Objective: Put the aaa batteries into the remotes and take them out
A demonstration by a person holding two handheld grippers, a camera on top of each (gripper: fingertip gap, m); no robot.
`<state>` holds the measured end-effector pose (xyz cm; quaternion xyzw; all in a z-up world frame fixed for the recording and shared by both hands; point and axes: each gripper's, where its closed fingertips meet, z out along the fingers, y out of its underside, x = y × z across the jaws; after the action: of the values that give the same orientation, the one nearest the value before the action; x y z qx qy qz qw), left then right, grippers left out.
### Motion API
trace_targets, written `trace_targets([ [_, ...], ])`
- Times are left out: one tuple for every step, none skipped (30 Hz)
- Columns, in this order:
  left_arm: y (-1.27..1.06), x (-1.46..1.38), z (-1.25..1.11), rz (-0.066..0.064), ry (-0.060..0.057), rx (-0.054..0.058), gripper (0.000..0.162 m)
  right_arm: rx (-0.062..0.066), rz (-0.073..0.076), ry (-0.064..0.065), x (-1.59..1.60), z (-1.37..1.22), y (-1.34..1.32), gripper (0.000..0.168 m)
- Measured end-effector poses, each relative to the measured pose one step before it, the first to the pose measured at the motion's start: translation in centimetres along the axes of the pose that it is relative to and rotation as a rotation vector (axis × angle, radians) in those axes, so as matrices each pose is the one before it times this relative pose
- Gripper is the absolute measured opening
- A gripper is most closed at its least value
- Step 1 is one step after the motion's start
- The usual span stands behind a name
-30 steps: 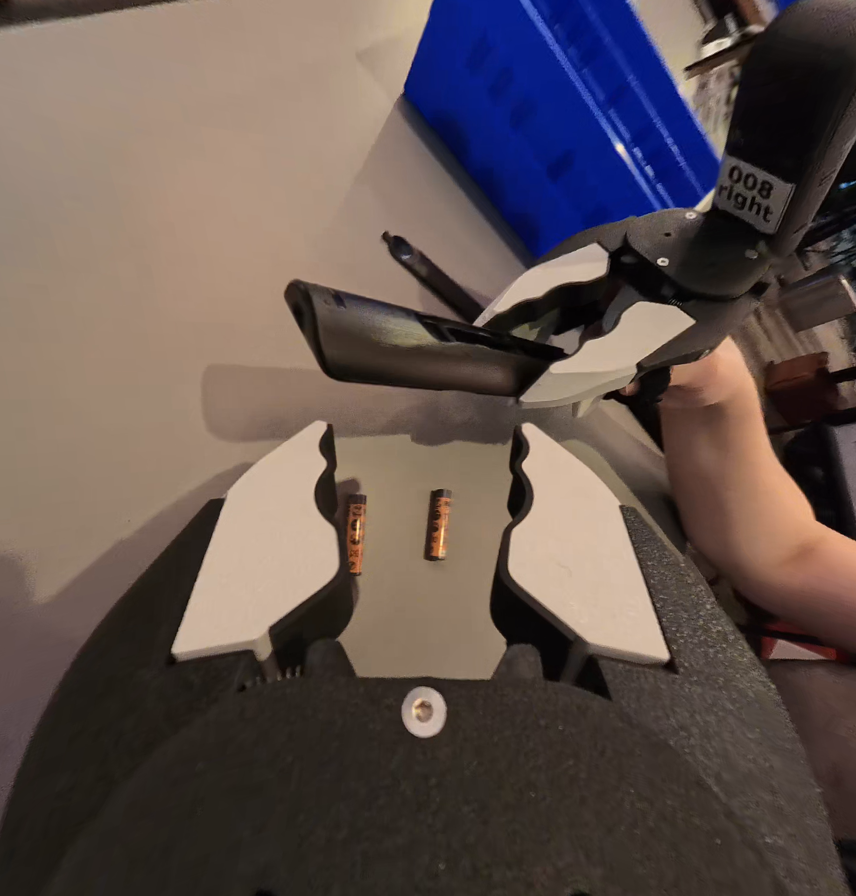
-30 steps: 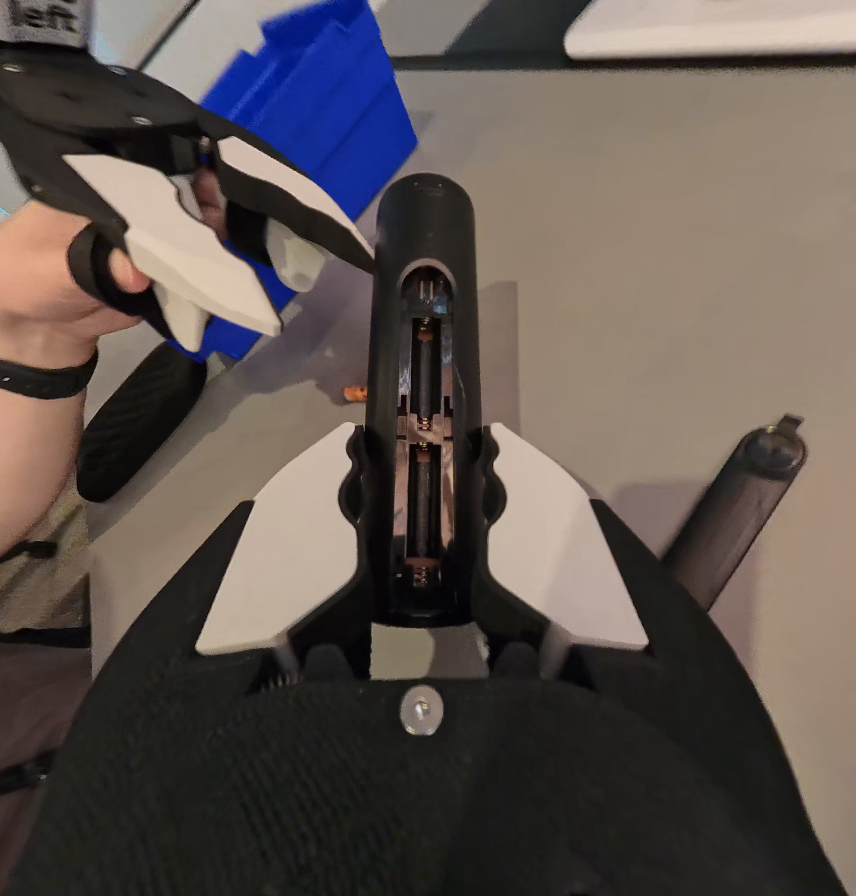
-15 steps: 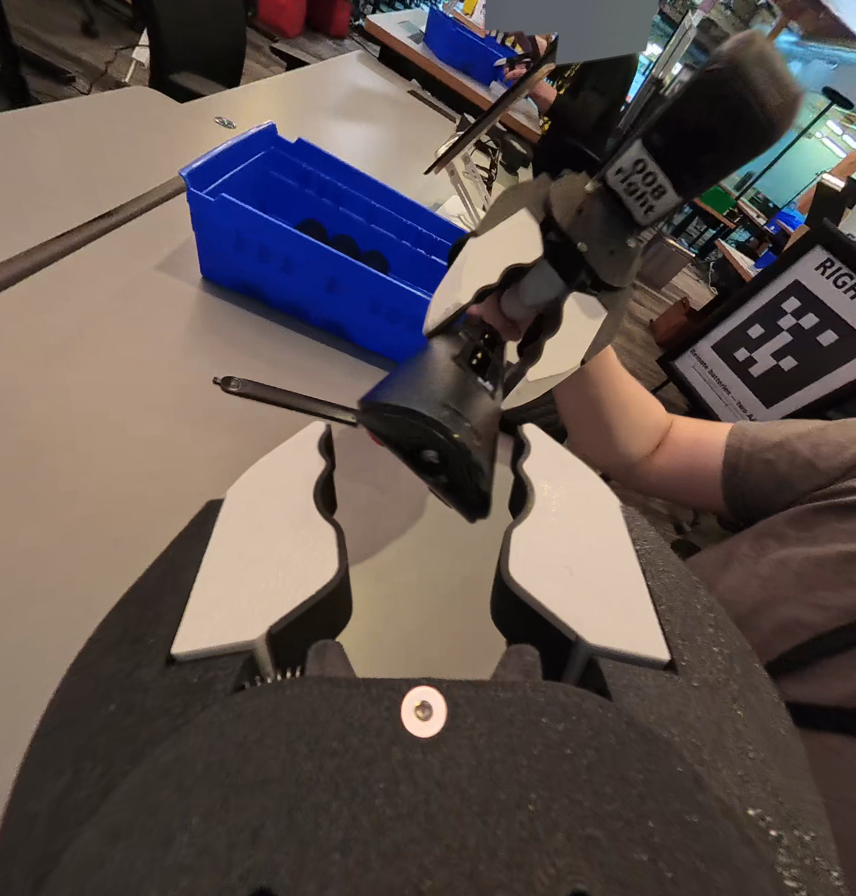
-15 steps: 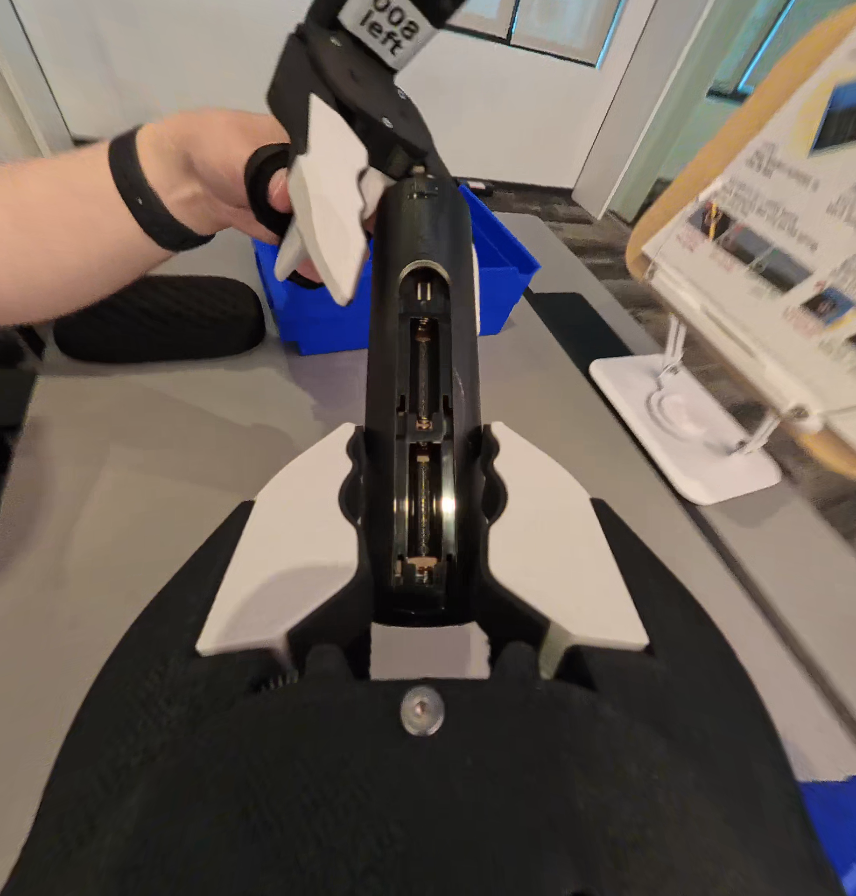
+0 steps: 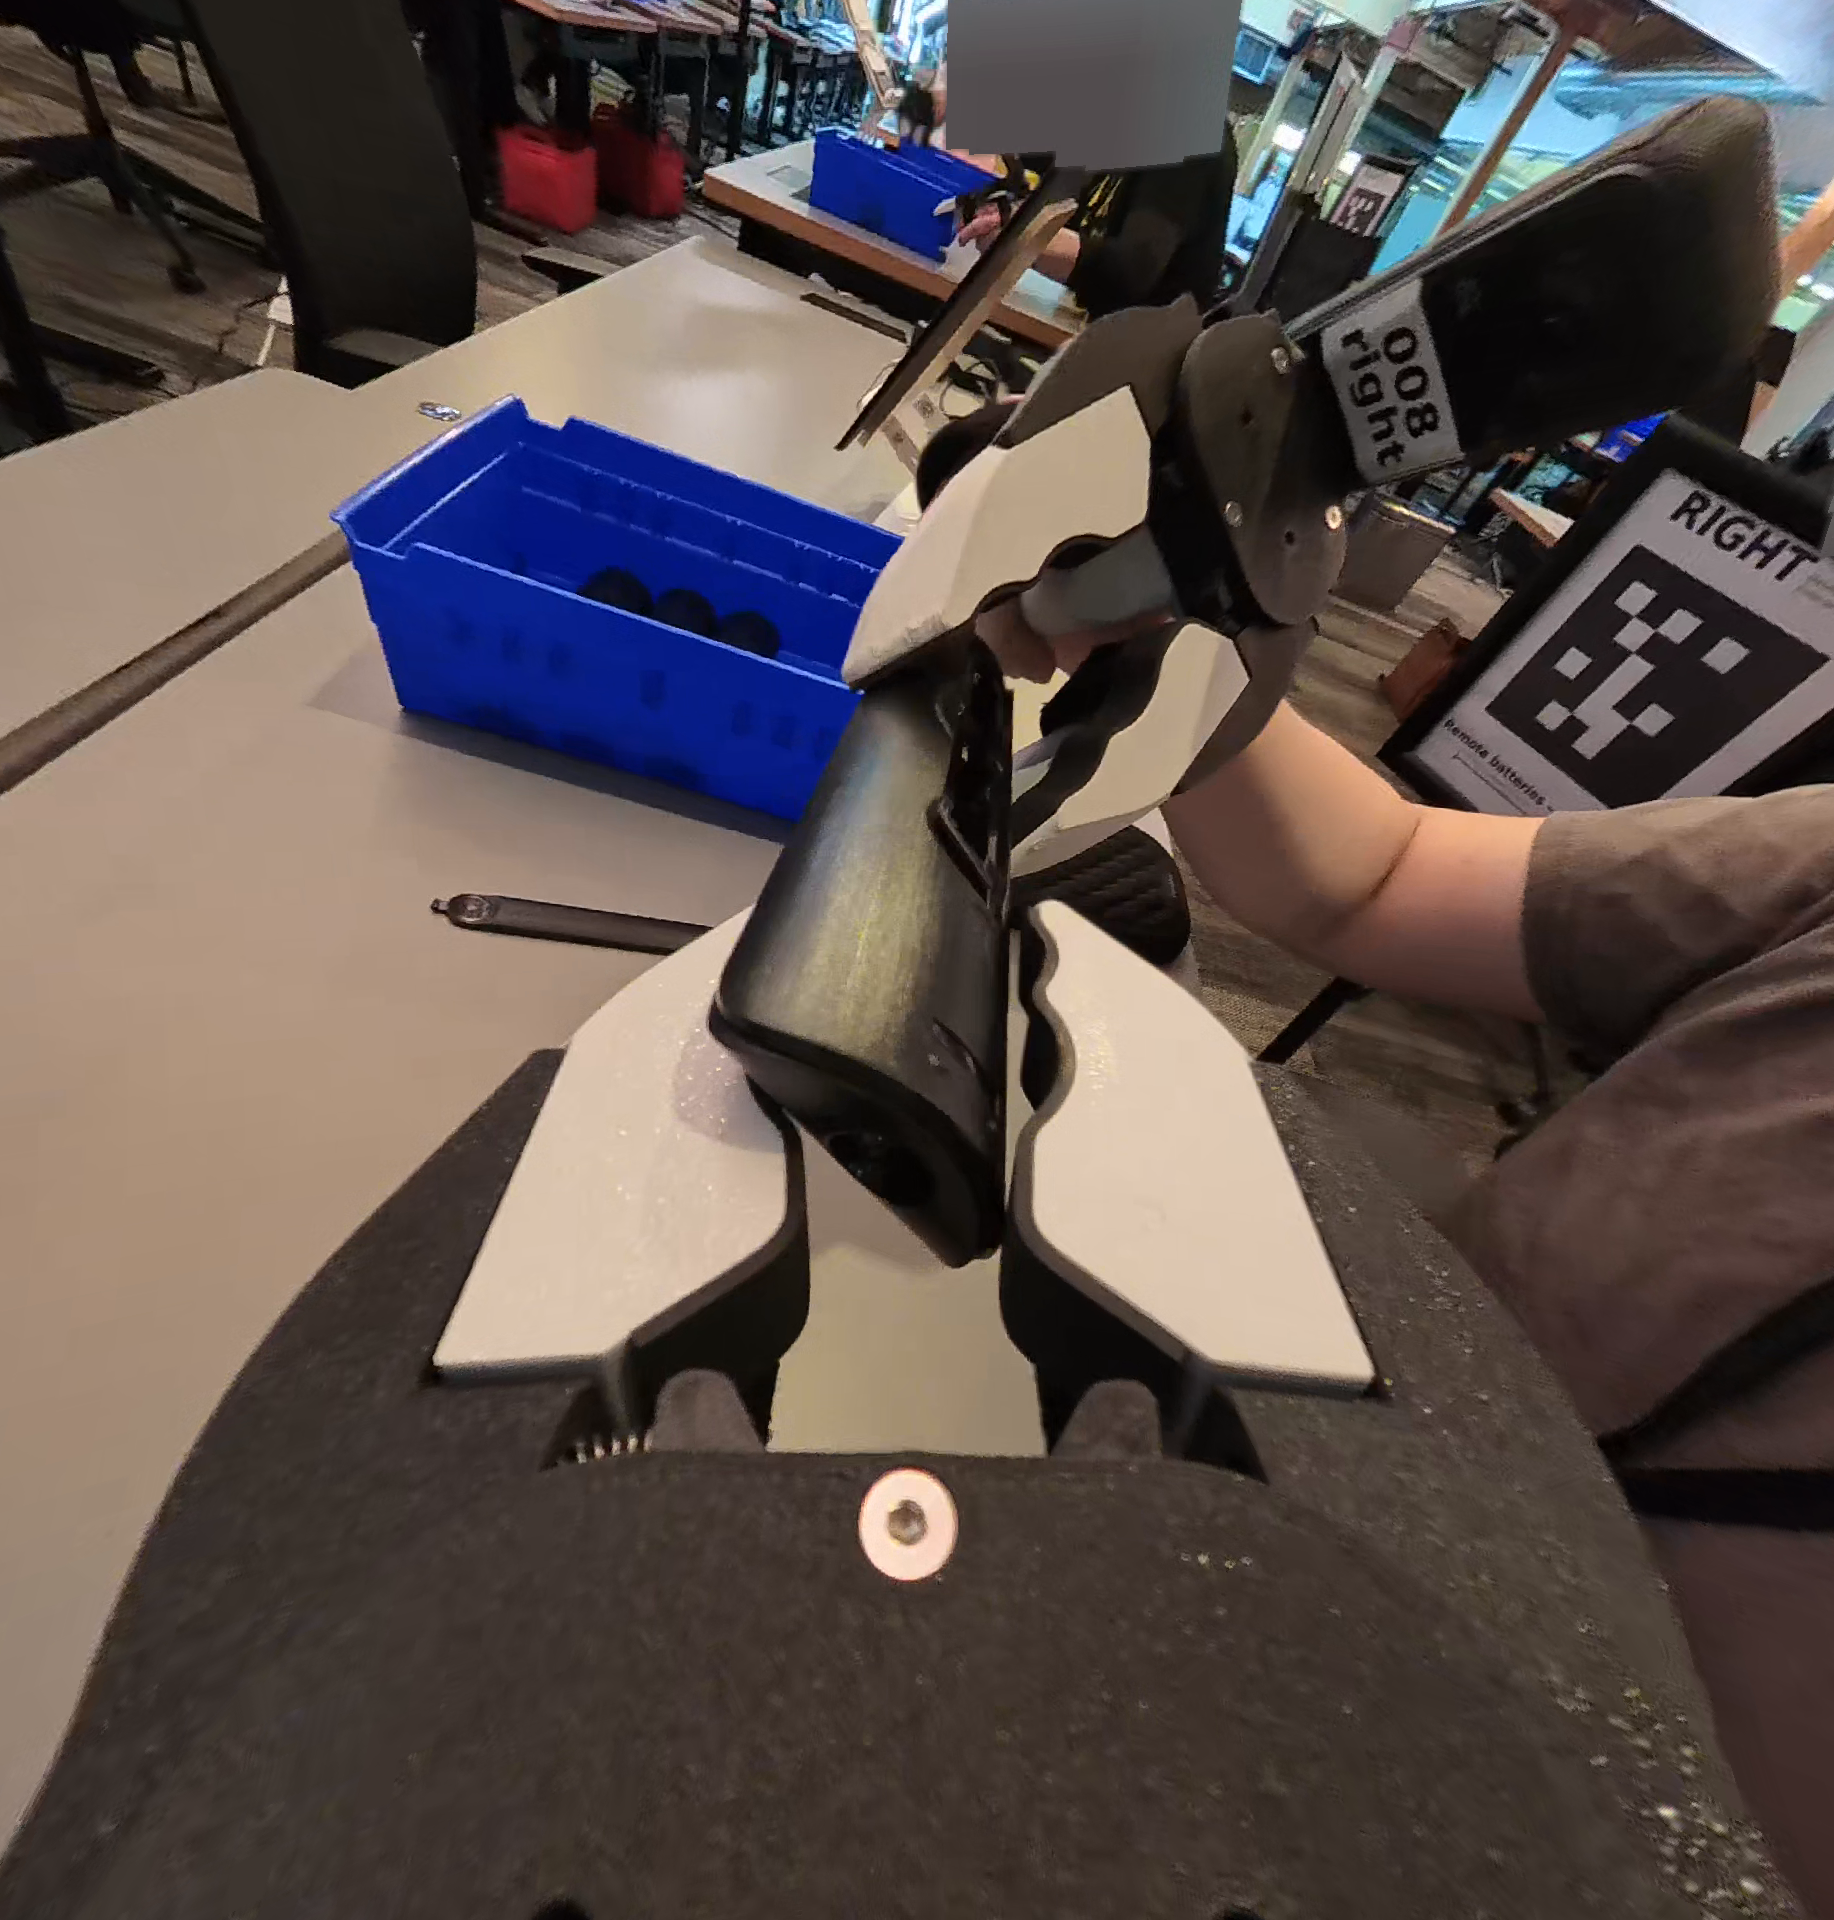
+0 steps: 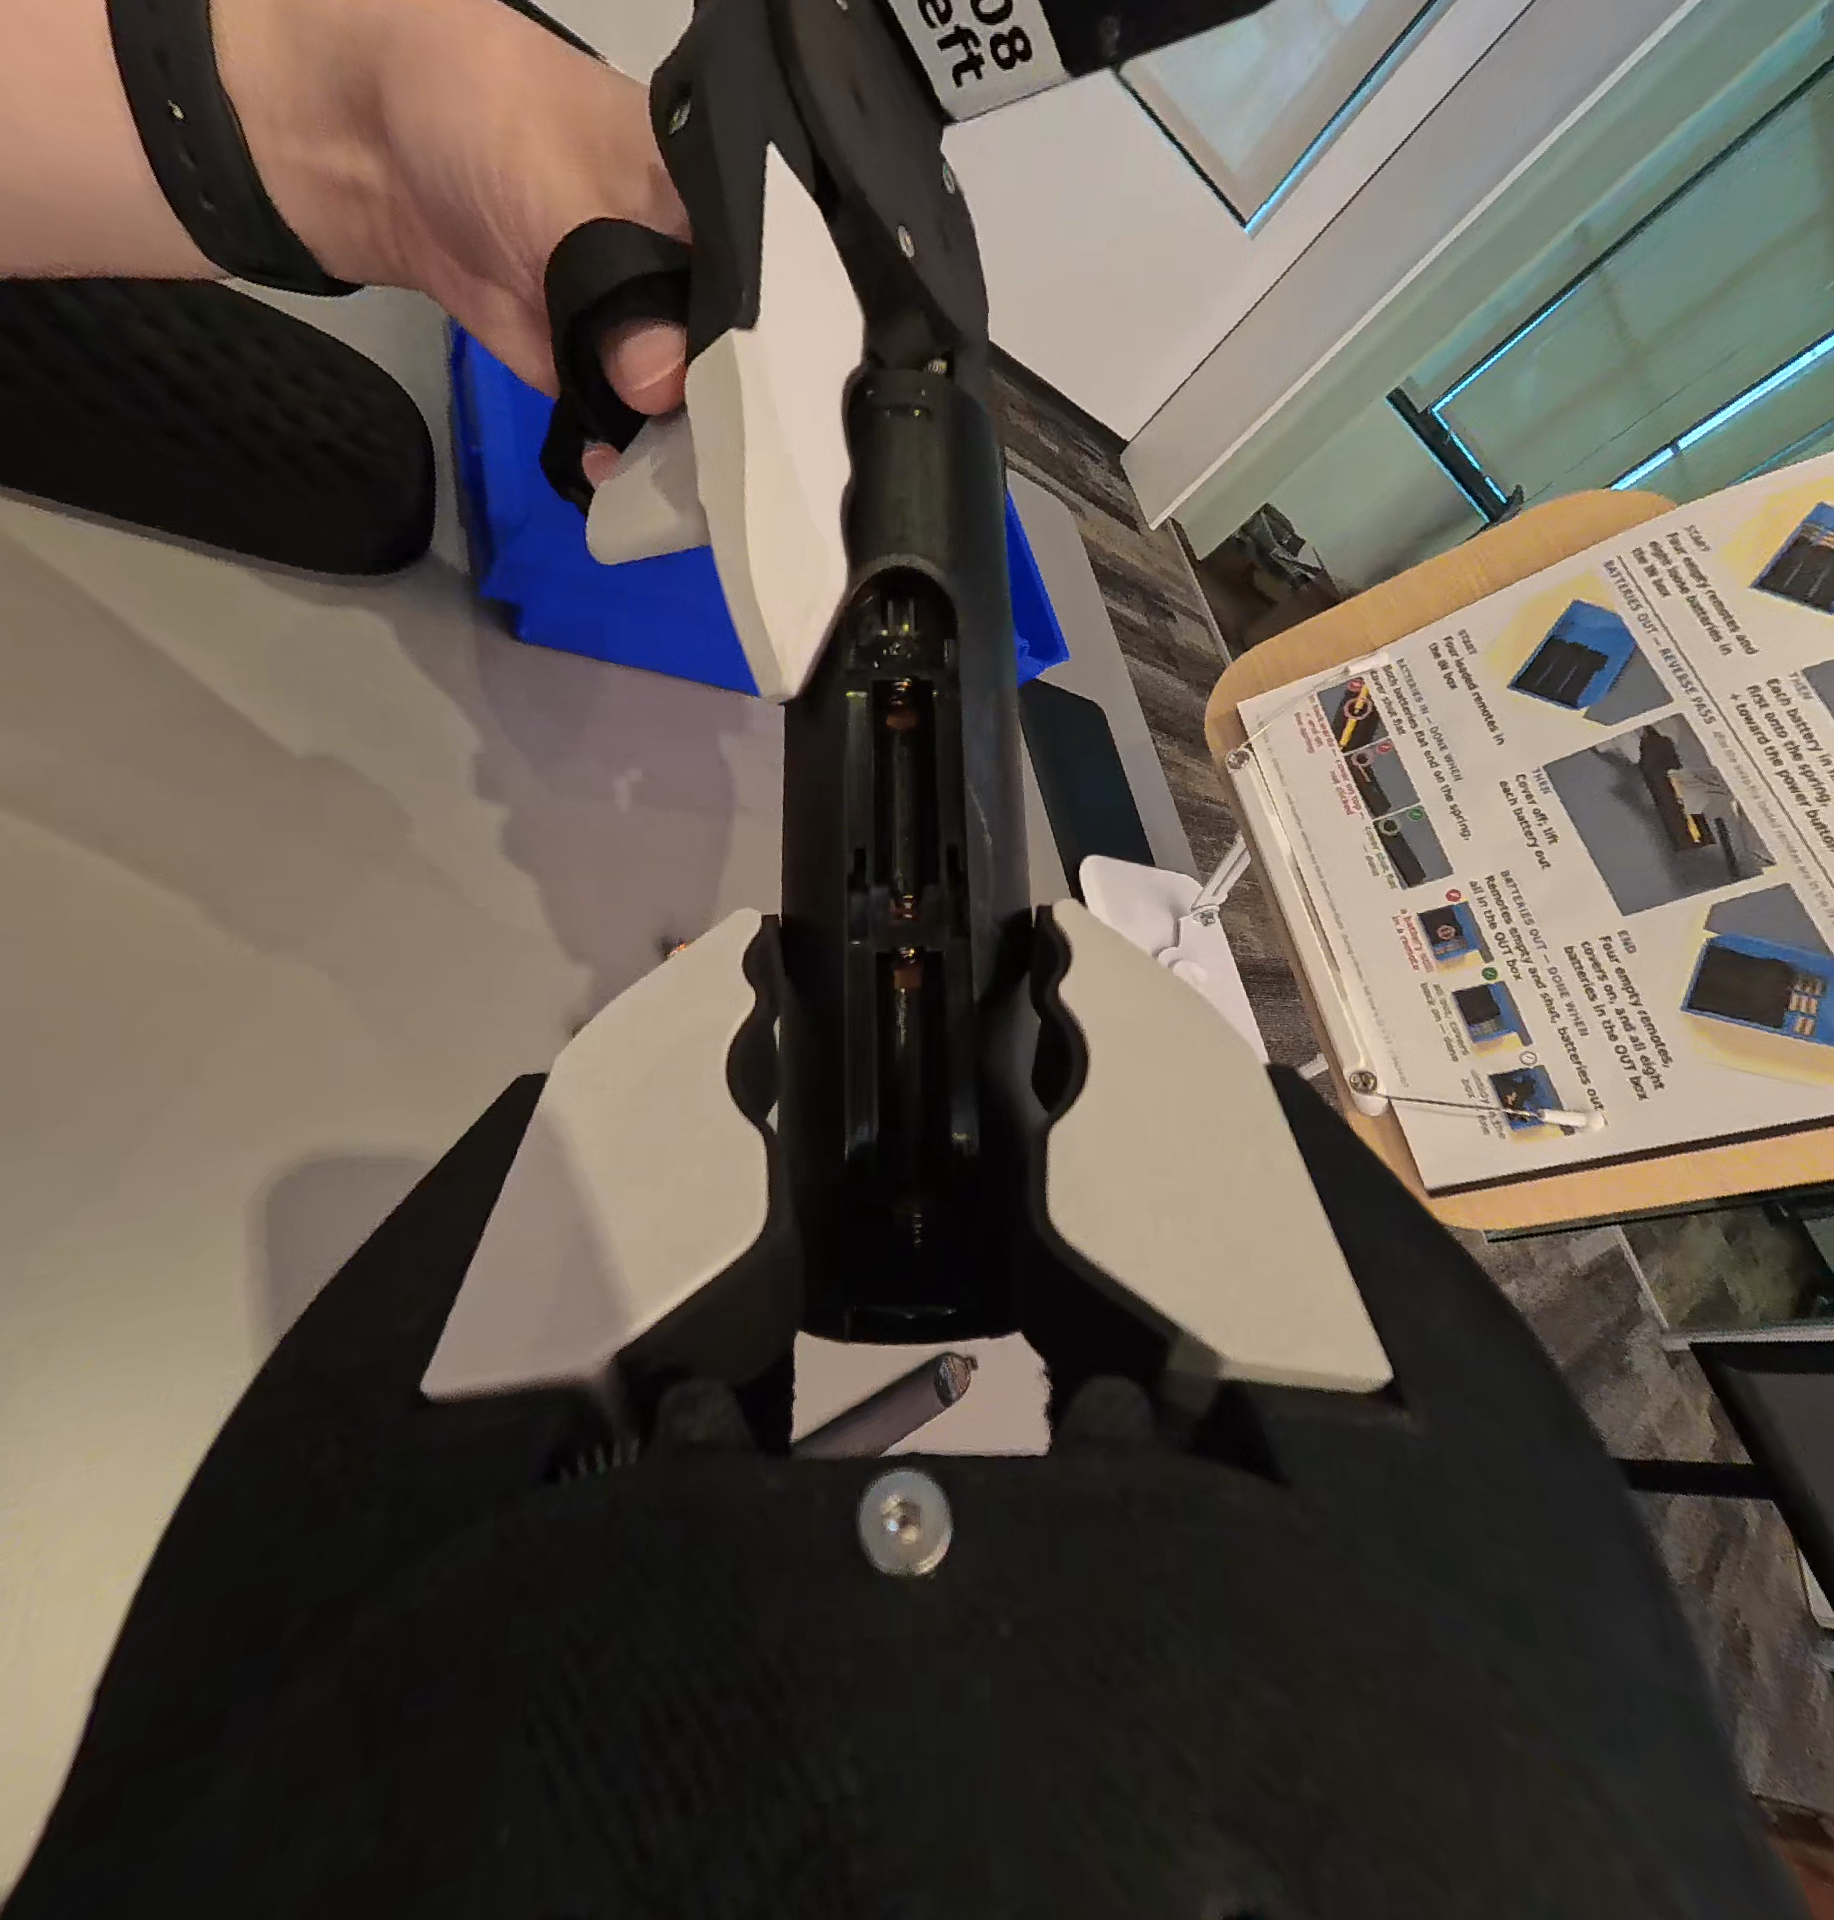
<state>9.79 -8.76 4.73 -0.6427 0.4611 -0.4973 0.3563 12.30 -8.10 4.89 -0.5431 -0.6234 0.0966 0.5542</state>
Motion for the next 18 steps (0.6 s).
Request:
trace_targets([
  [-0.071,0.207,-0.115,-0.0018,0.0103,0.0062,0.042,0.0007,0.0029,-0.0057,-0.041,0.041,-0.136,0.048],
  [-0.104,0.106,-0.119,0.0021,0.0041,0.0074,0.042,0.0032,-0.0021,0.0,0.019,0.038,-0.198,0.048],
  [-0.021,-0.065,-0.127,0.0117,-0.0094,0.0012,0.04,0.0013,-0.005,0.003,0.06,0.032,-0.193,0.048],
  [0.028,-0.149,-0.123,0.0189,-0.0164,-0.002,0.04,-0.0021,-0.006,0.0026,0.071,0.016,-0.174,0.048],
  [0.149,0.026,-0.102,0.0178,-0.0031,-0.0107,0.04,-0.0038,-0.0062,-0.0012,0.025,0.012,-0.14,0.048],
  [0.142,-0.027,-0.11,0.0088,-0.0029,-0.0113,0.039,-0.0036,-0.0047,-0.0014,0.015,0.038,-0.127,0.048],
  [0.118,-0.016,-0.124,0.004,-0.0027,-0.0084,0.038,-0.0031,-0.0042,0.0006,0.018,0.043,-0.123,0.048],
  [0.037,0.01,-0.134,0.0027,-0.0023,-0.0023,0.037,-0.0044,-0.0077,0.004,0.032,0.089,-0.115,0.048],
  [-0.036,-0.034,-0.135,-0.0011,-0.0024,0.0047,0.036,-0.0071,-0.0114,0.0079,0.057,0.093,-0.084,0.048],
  [0.009,-0.011,-0.091,-0.0075,0.0029,0.004,0.035,-0.0091,-0.0127,0.0088,0.083,0.105,-0.058,0.048],
  [-0.018,-0.035,-0.087,-0.005,0.0031,0.0081,0.034,-0.0075,-0.0141,0.0102,0.105,0.098,-0.049,0.048],
  [-0.042,-0.03,-0.085,-0.0044,0.0036,0.0119,0.033,-0.0046,-0.0136,0.0093,0.114,0.079,-0.061,0.048],
  [0.032,-0.001,-0.08,-0.0122,0.0101,0.0078,0.032,-0.0025,-0.012,0.0044,0.058,0.072,-0.074,0.048],
  [0.013,0.021,-0.093,-0.0153,0.0143,0.0068,0.031,0.0007,-0.0107,0.0041,0.036,0.052,-0.117,0.048],
  [-0.105,0.056,-0.124,-0.0064,0.0137,0.0157,0.031,0.004,-0.0079,0.0048,0.058,0.028,-0.179,0.048],
  [-0.148,0.078,-0.133,0.0009,0.0107,0.0177,0.031,0.003,-0.0034,0.0008,0.009,0.03,-0.183,0.048],
  [-0.174,0.078,-0.128,-0.002,0.0088,0.0166,0.032,0.0008,-0.0014,-0.0006,0.008,0.048,-0.154,0.048],
  [-0.202,0.043,-0.142,-0.0051,0.0059,0.0156,0.032,-0.0001,-0.0025,0.0023,0.037,0.063,-0.141,0.048],
])
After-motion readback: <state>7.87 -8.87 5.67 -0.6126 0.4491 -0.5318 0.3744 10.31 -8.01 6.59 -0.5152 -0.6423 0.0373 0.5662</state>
